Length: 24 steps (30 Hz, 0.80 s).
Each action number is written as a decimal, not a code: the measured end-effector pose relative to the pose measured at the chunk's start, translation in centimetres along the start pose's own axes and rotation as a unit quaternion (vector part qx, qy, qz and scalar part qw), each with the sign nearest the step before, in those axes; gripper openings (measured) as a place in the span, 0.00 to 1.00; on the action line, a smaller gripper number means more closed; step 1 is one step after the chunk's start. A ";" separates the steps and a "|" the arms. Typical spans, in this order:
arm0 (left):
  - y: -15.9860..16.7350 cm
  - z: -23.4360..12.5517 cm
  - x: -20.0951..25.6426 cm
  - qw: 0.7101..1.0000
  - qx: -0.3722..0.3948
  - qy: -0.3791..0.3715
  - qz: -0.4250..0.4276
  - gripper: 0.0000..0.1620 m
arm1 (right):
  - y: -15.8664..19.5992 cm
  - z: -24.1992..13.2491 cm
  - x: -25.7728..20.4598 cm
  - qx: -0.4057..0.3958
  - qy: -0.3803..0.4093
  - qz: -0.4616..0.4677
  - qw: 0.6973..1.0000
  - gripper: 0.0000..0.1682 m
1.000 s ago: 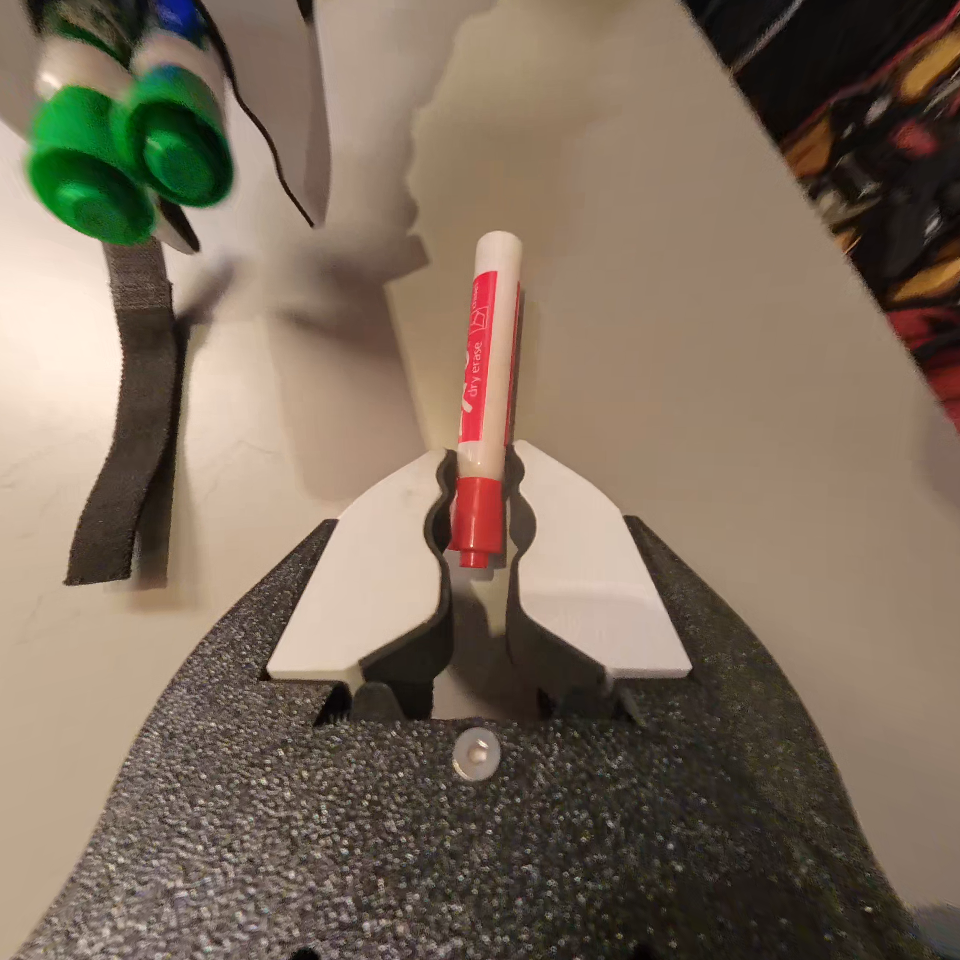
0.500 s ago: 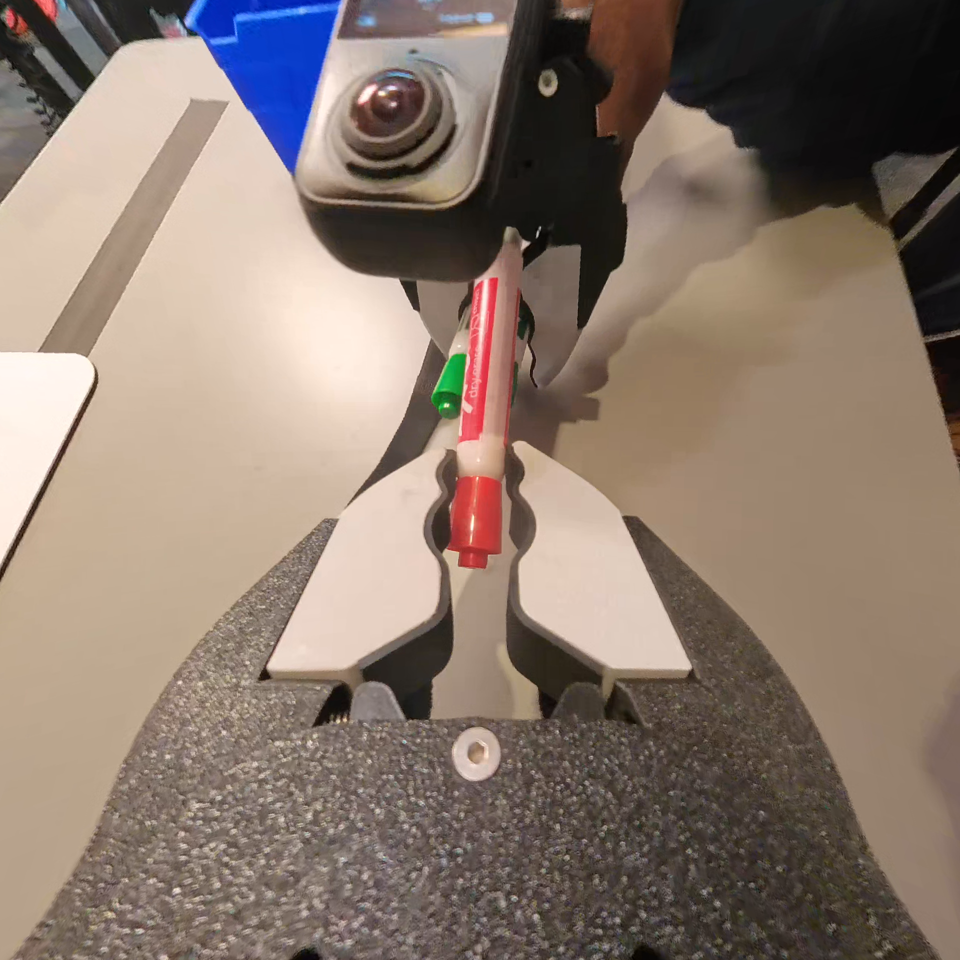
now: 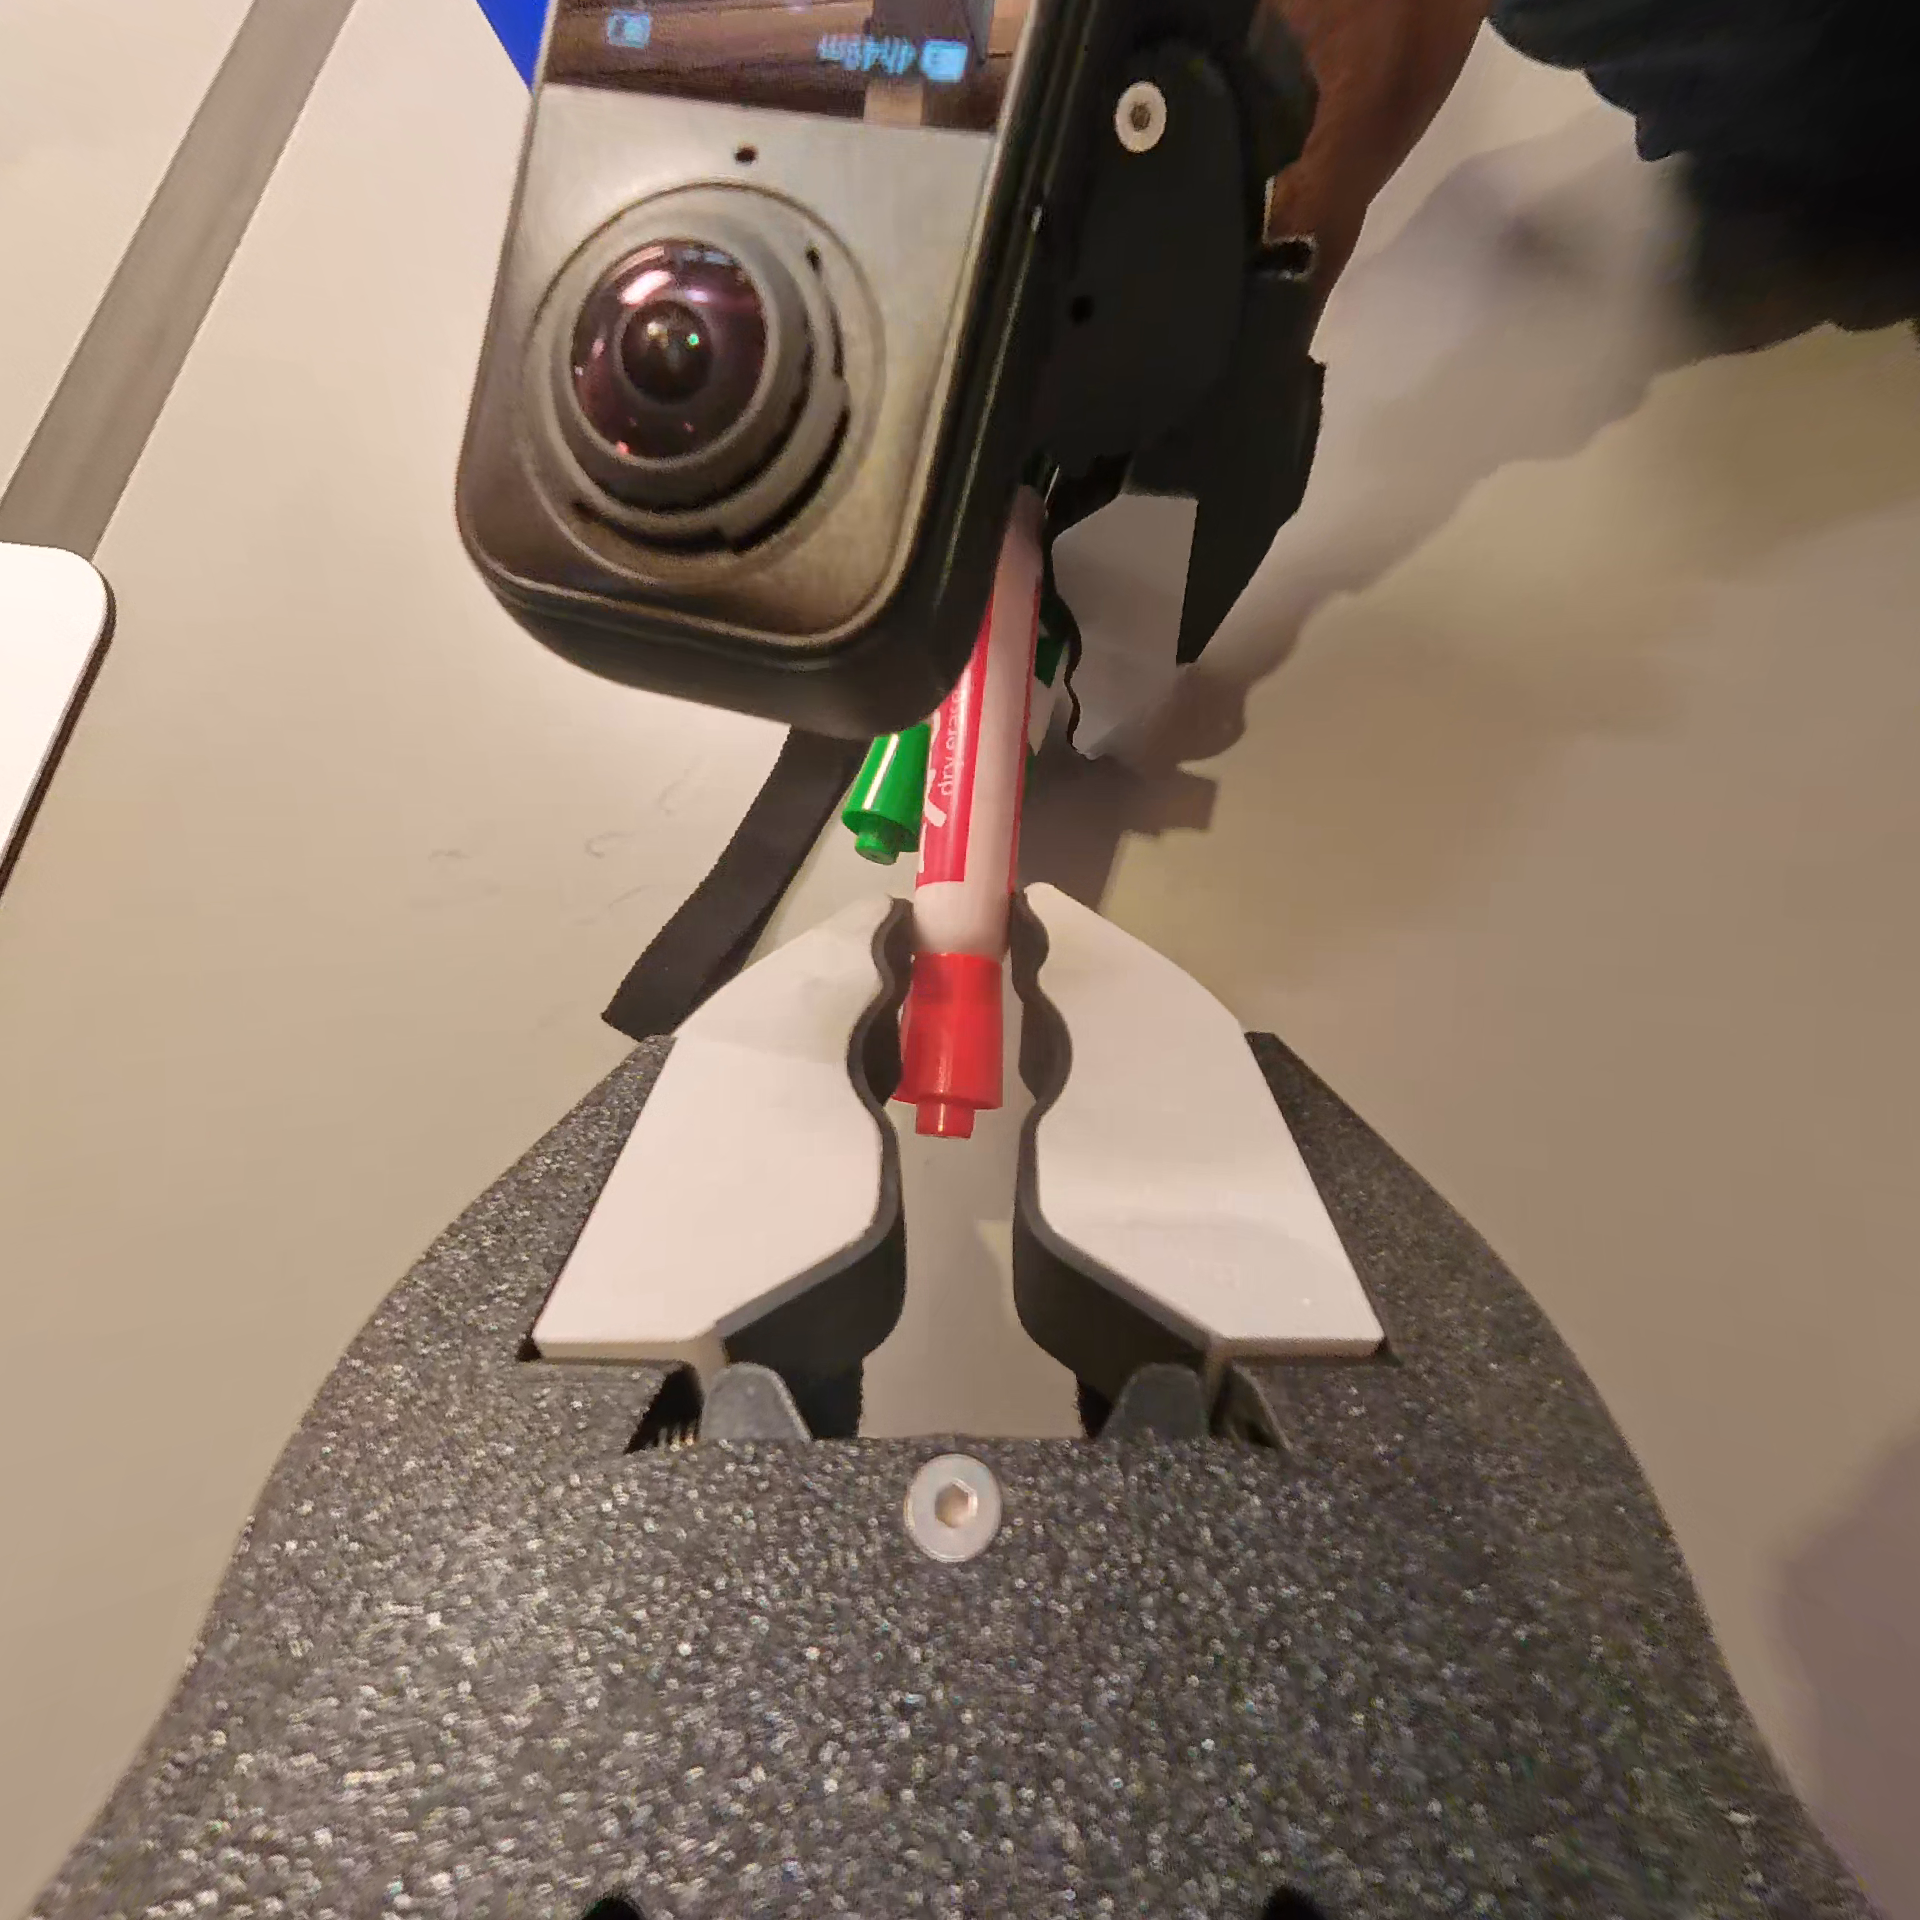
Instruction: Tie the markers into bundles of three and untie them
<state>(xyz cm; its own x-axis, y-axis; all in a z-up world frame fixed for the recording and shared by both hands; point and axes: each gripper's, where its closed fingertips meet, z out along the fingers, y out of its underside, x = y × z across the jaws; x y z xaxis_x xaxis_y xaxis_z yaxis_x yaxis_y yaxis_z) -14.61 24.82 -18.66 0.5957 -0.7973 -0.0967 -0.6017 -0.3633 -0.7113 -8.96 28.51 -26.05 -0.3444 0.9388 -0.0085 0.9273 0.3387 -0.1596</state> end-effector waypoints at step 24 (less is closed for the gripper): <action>-1.8 -0.1 1.4 0.998 0.043 0.036 -0.042 0.11 | -1.2 -1.2 -1.4 -0.003 0.008 -0.040 0.999 0.24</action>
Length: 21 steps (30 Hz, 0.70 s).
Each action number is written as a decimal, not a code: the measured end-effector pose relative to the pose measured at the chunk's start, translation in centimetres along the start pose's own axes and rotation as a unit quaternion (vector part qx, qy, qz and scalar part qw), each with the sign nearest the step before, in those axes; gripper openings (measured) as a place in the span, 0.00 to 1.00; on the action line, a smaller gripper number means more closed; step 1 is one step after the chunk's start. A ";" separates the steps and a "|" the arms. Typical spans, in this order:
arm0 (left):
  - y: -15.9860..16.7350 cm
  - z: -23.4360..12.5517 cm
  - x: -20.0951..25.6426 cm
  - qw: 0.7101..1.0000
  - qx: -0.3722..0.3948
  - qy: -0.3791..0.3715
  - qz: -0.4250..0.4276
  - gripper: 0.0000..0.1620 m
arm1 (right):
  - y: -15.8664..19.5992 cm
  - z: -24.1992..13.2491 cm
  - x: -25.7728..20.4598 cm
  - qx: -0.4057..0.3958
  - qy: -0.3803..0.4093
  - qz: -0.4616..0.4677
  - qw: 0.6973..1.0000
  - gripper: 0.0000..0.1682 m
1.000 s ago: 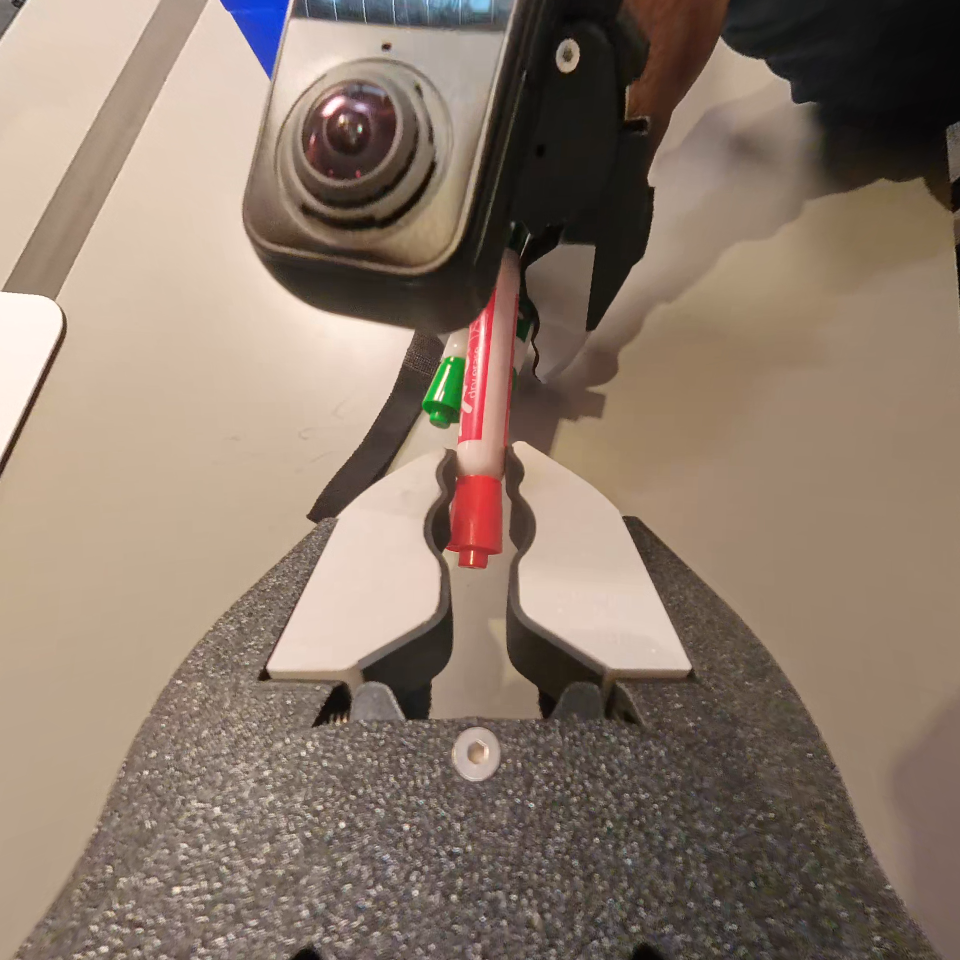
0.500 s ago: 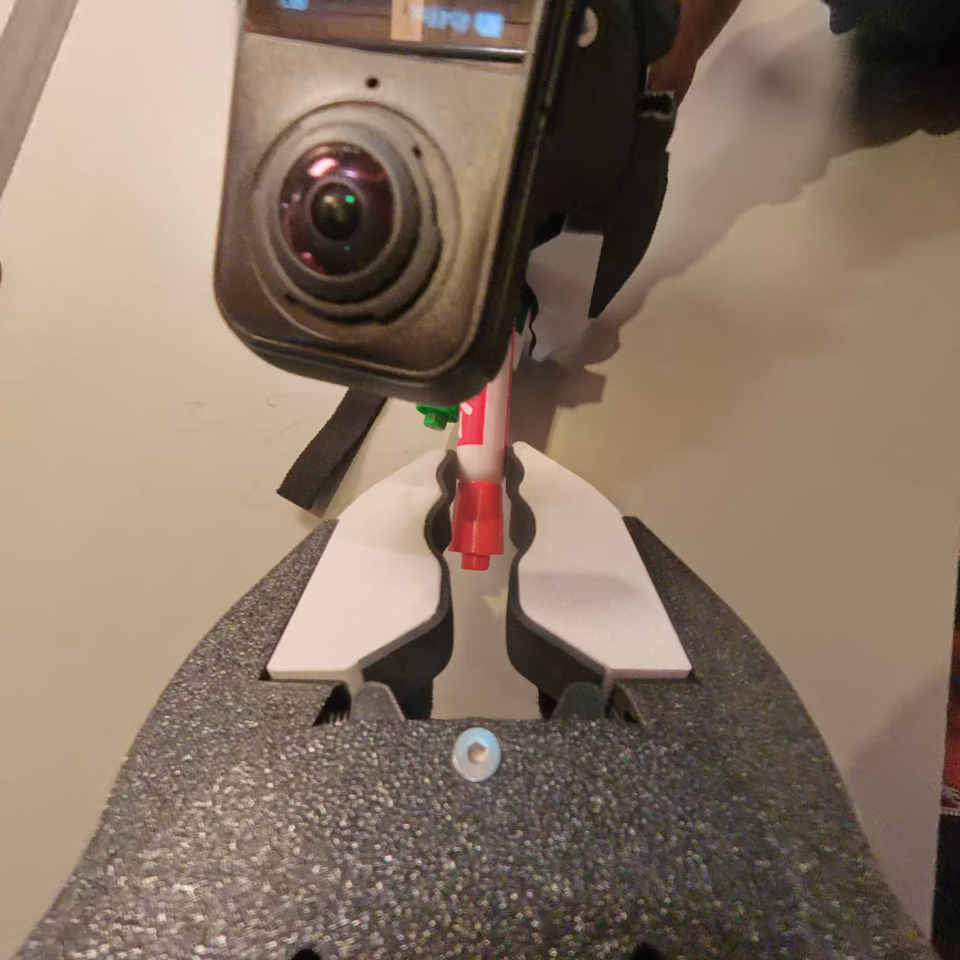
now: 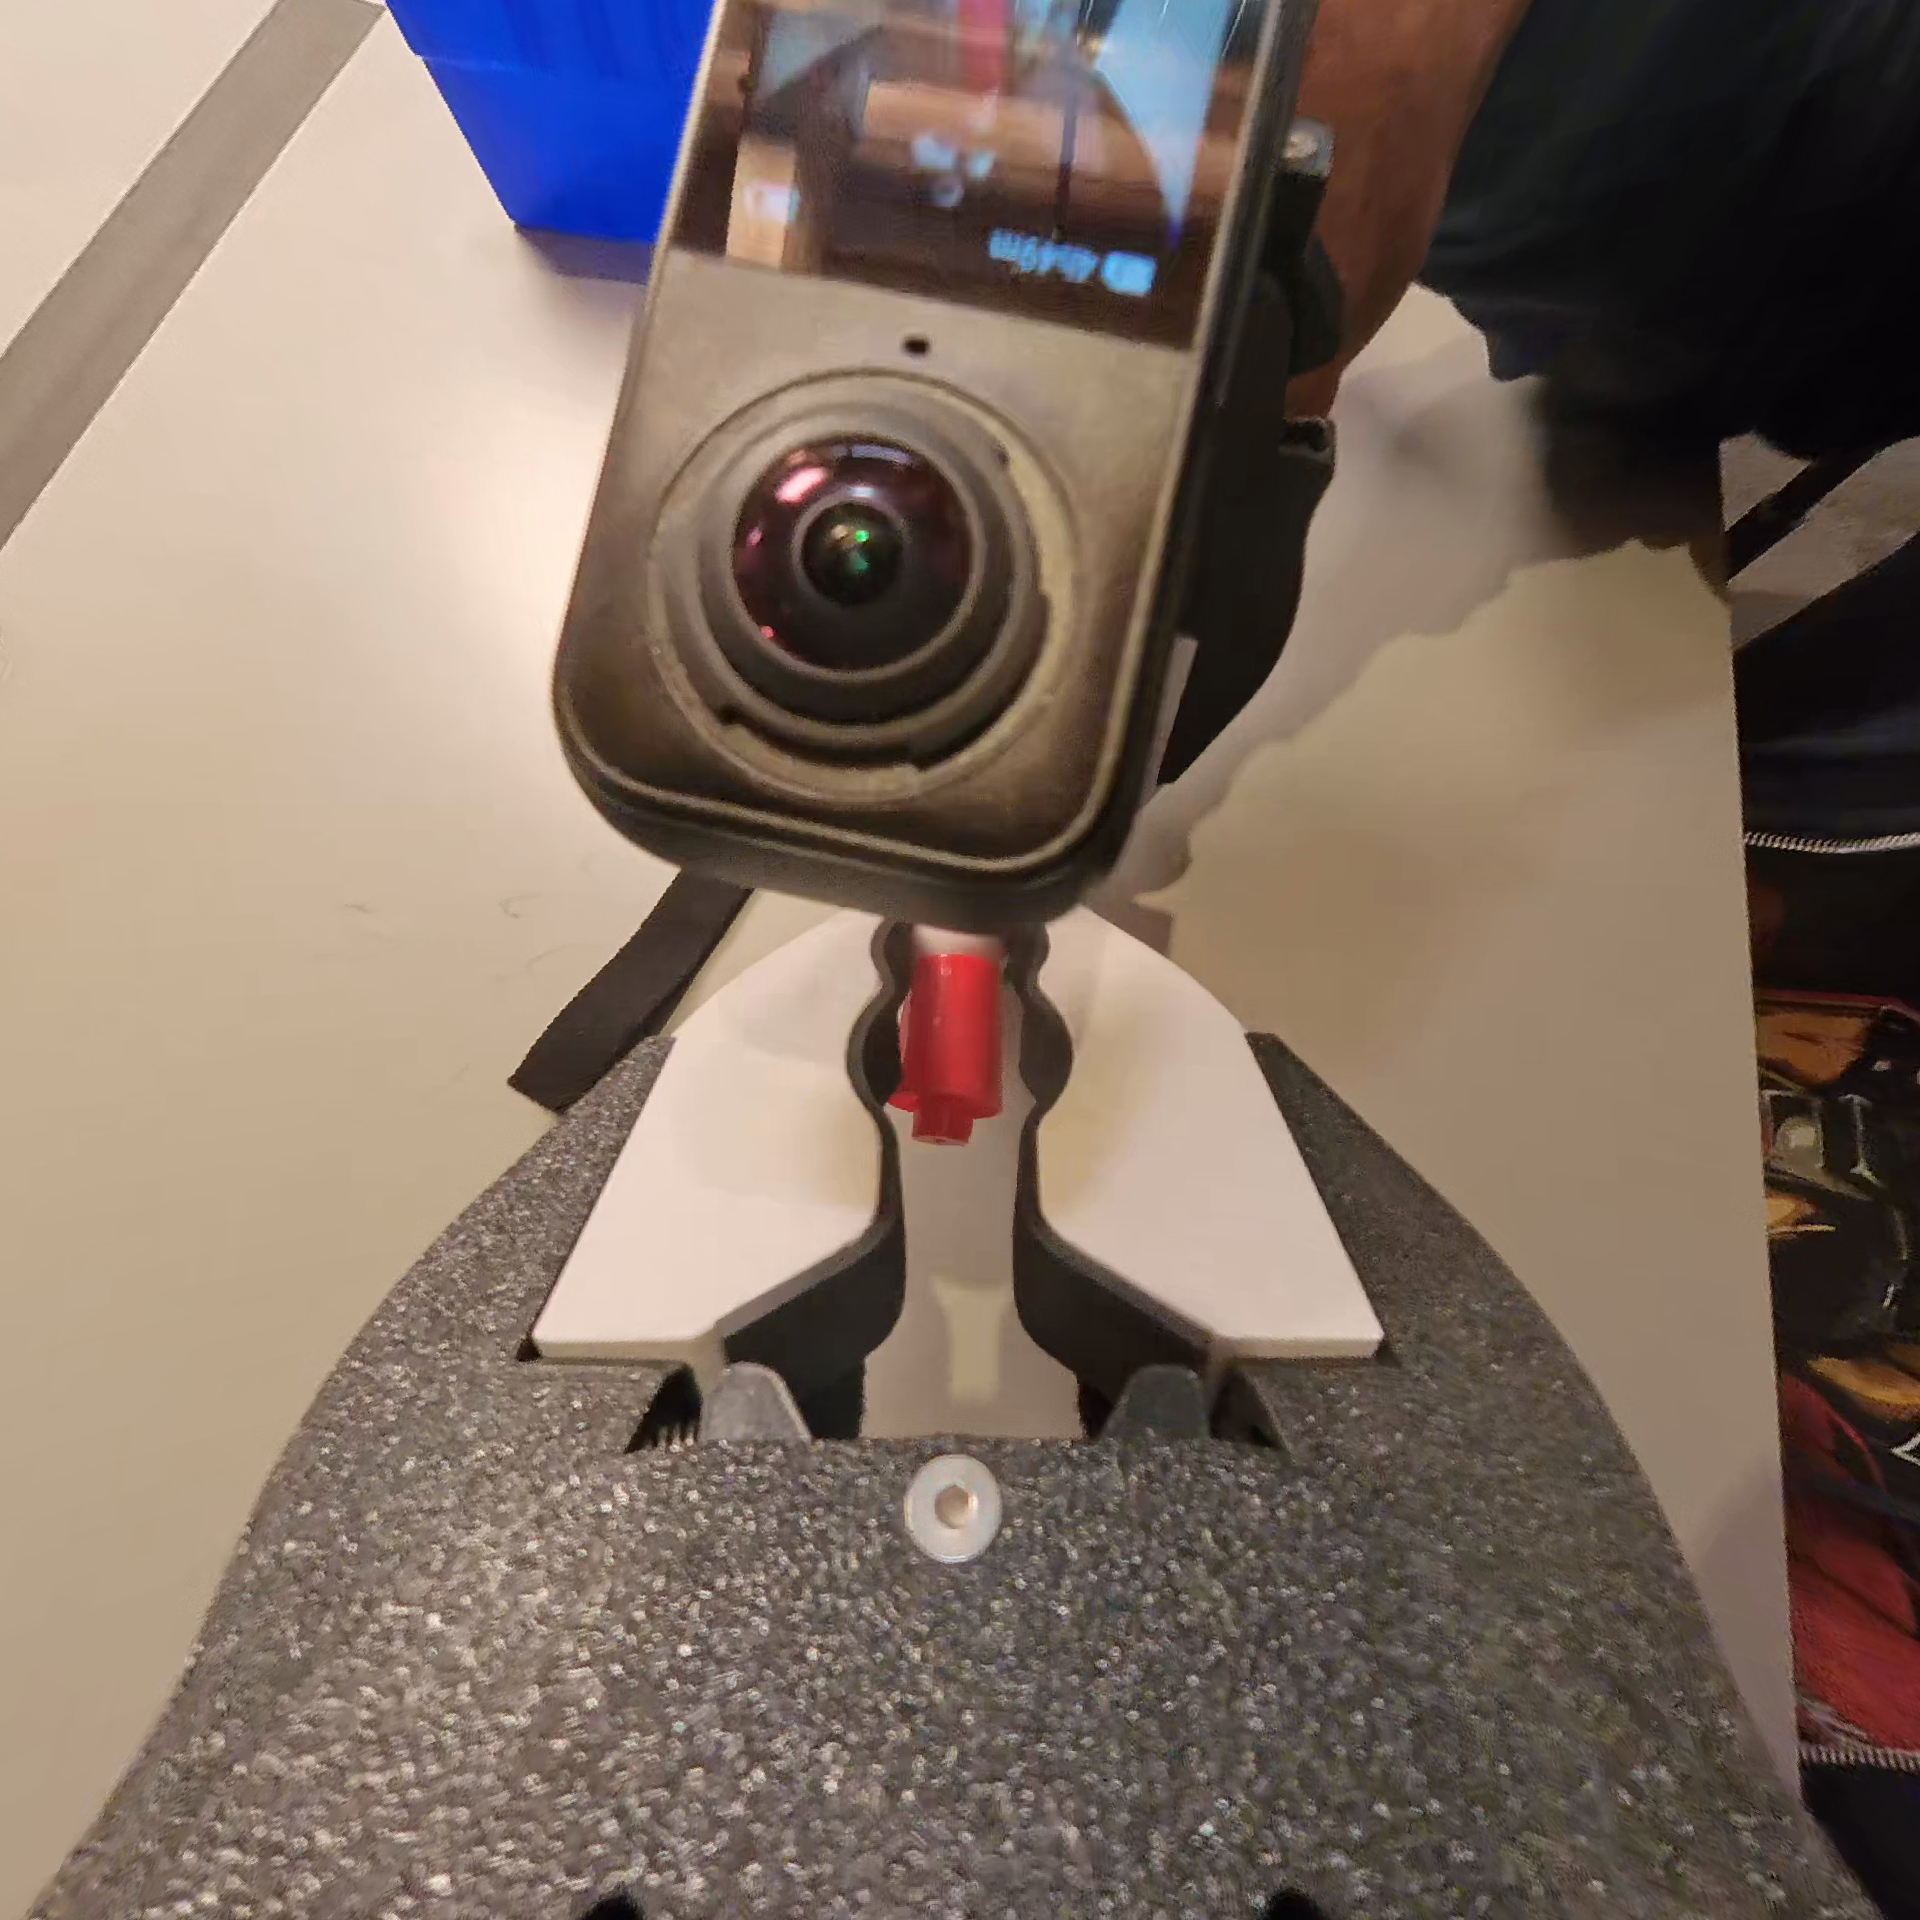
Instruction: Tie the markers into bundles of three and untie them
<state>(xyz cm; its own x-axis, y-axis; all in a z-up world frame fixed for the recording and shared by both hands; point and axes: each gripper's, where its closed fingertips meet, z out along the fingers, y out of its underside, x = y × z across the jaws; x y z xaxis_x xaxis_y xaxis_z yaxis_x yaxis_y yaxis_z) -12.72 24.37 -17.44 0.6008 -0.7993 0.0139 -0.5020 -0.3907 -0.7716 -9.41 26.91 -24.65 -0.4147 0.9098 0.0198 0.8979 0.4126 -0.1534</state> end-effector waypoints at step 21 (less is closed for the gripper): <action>-0.6 -0.5 -0.8 0.994 0.094 0.057 -0.026 0.12 | 1.5 -0.6 0.8 -0.012 0.017 0.013 1.000 0.24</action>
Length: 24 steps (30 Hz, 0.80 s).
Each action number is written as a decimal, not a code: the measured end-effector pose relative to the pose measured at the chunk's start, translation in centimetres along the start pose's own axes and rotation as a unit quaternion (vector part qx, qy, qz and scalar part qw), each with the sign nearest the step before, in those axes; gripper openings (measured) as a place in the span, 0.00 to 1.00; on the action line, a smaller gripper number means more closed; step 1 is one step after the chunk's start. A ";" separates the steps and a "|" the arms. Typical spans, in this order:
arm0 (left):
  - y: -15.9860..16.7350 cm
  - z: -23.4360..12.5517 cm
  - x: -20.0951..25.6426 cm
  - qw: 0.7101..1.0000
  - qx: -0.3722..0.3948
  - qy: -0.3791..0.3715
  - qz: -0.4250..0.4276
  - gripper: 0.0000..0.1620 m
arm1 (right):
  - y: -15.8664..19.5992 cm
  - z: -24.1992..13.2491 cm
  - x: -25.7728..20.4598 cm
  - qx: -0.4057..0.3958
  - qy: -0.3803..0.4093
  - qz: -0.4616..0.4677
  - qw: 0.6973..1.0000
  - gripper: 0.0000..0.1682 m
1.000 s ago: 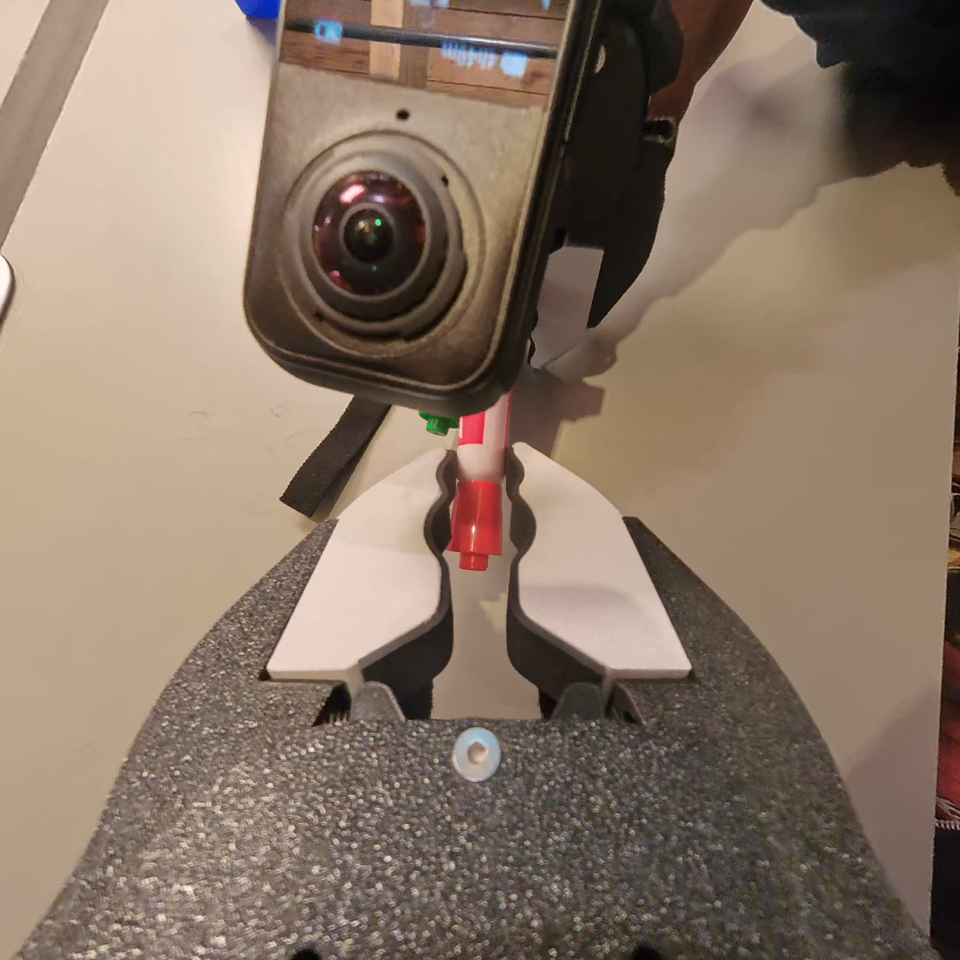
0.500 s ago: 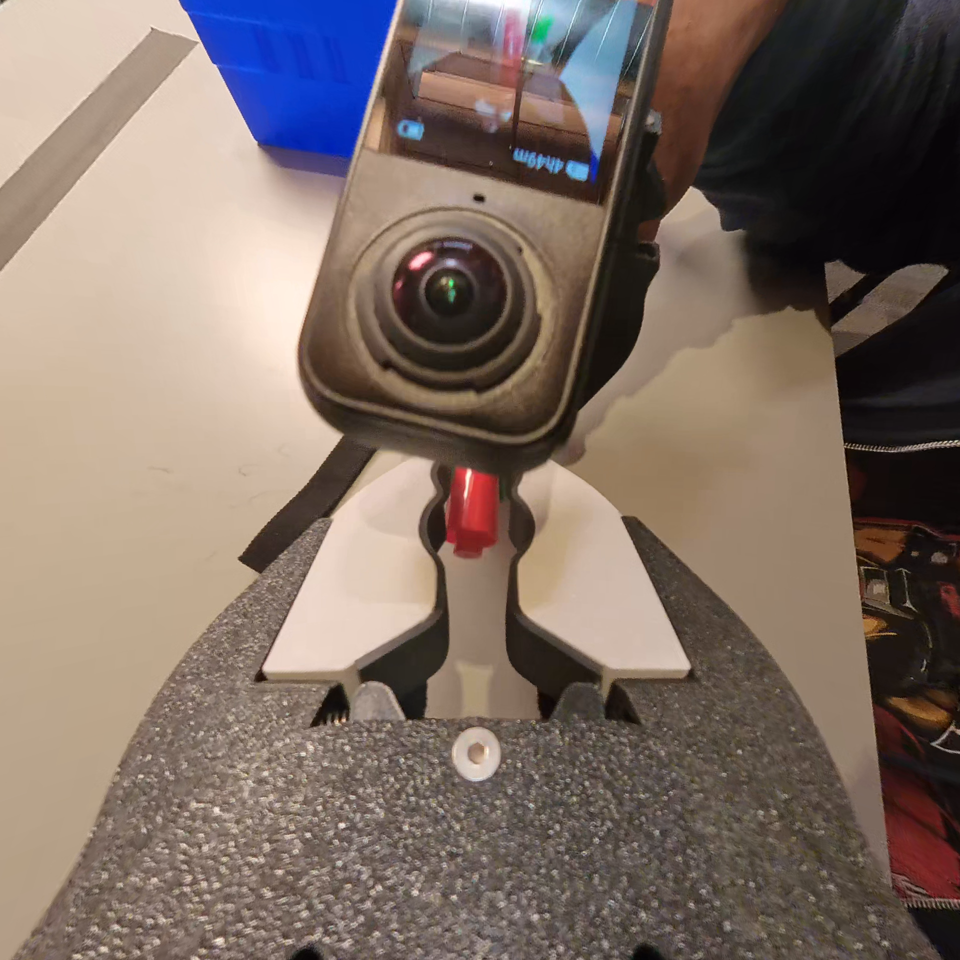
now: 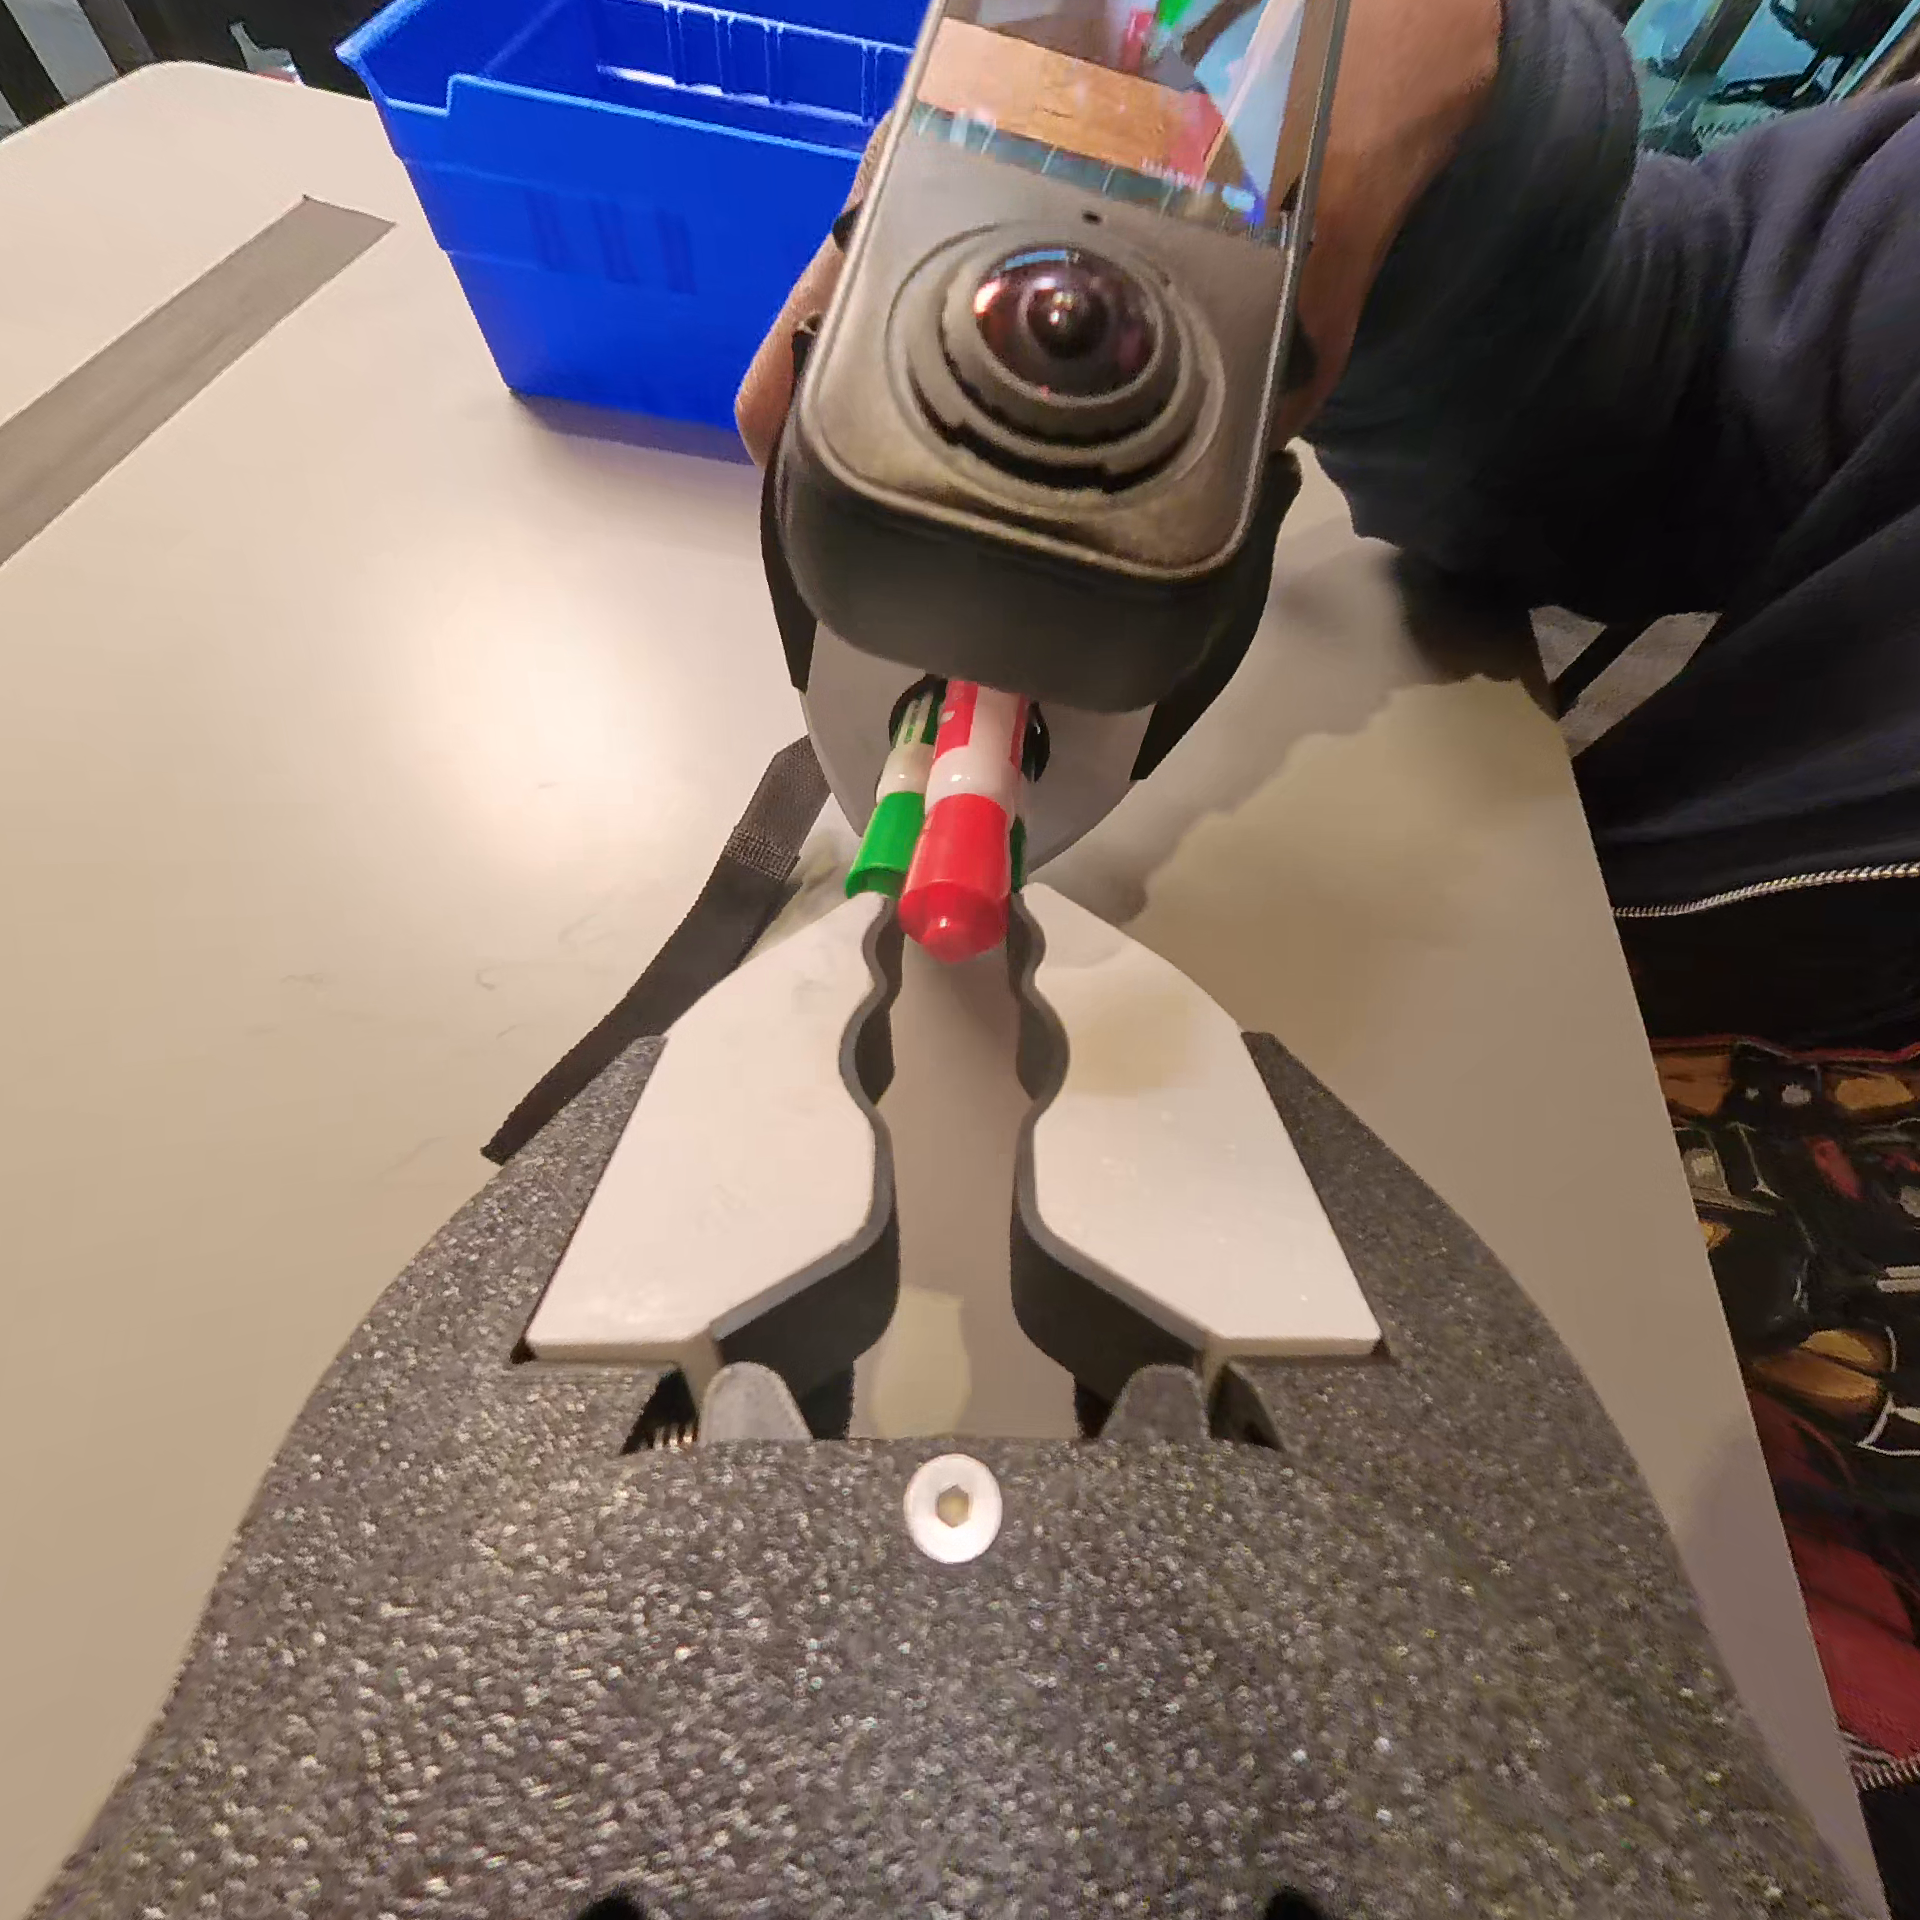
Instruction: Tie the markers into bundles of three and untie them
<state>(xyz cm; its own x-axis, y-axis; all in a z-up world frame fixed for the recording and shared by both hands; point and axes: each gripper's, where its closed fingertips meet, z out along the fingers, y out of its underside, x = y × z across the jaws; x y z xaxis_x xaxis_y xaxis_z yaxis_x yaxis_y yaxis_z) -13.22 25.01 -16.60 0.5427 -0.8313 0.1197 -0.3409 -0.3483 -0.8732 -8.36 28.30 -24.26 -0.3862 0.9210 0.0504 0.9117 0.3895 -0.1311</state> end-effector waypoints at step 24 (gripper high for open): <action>-0.6 0.7 0.6 1.000 0.018 -0.004 0.024 0.19 | 0.3 0.1 0.1 -0.016 0.016 -0.006 1.000 0.24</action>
